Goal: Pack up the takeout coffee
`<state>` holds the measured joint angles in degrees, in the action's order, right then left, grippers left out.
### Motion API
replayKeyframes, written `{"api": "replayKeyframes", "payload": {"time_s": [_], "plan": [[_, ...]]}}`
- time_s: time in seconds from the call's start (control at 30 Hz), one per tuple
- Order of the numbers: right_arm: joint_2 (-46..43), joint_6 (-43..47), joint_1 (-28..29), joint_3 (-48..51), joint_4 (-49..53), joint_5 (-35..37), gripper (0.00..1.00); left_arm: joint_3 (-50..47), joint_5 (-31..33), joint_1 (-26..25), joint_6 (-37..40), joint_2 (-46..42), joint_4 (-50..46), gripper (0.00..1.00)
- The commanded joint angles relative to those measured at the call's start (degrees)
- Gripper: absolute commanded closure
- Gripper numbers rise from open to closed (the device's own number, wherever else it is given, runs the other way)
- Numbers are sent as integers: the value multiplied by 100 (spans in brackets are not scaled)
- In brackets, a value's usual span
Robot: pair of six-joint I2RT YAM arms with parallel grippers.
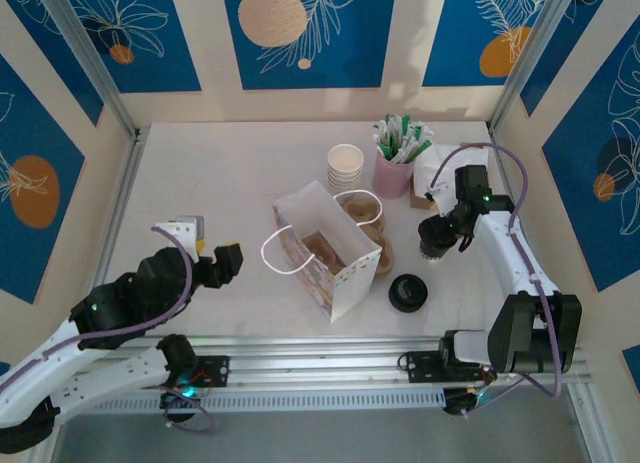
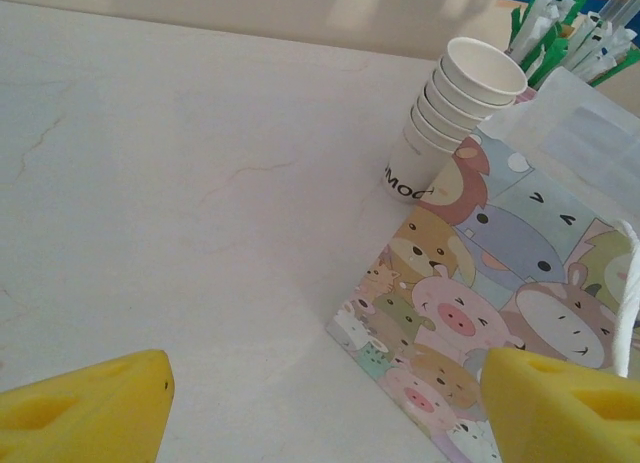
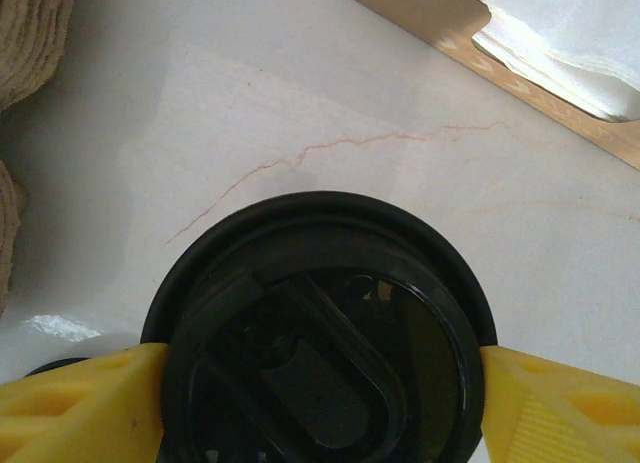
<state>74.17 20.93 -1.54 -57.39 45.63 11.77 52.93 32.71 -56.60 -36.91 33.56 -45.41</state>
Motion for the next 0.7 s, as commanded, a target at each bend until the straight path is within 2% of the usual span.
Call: {"api": "replayKeyframes", "payload": {"time_s": [0.0, 0.37, 0.67], "plan": [[114, 78, 31, 21, 185, -70, 22, 92, 183, -28, 144, 1, 5, 19], [23, 206, 49, 2, 253, -88, 24, 203, 153, -27, 174, 6, -11, 19], [-600, 79, -5, -138, 432, -413, 24, 490, 131, -27, 228, -51, -174, 20]]}}
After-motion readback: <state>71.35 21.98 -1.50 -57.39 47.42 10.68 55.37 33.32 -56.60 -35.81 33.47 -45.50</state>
